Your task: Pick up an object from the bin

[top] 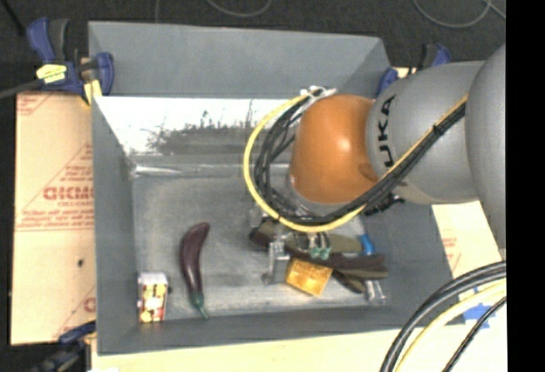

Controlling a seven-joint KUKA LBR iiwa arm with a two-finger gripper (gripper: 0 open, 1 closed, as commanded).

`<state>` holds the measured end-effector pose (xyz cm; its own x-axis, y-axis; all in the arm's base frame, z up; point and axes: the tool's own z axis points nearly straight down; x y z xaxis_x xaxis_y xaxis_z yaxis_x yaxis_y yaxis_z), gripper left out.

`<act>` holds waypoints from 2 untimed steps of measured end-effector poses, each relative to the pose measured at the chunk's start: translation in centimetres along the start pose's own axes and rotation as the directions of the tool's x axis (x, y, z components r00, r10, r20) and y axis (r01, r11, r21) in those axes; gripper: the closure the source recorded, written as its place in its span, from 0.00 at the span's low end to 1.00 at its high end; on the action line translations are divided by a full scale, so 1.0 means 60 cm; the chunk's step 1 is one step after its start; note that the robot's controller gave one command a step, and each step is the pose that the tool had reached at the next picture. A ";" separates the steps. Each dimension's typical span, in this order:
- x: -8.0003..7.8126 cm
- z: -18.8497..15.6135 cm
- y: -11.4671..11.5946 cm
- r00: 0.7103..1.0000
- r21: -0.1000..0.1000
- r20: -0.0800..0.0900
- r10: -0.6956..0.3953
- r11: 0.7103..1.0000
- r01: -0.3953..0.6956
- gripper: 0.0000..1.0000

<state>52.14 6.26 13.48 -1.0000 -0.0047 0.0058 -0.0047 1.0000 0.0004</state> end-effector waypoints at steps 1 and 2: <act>-0.003 -0.007 0.000 1.000 -0.001 0.008 0.002 1.000 -0.002 0.00; 0.019 0.003 -0.026 0.994 -0.003 0.009 0.113 0.994 -0.113 0.00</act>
Offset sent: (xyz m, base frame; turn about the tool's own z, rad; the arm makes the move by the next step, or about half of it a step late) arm -0.0389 -0.0494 -0.0160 0.3184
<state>50.99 4.71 13.30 -0.9941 0.1083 -0.0032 0.1083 0.9941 0.0026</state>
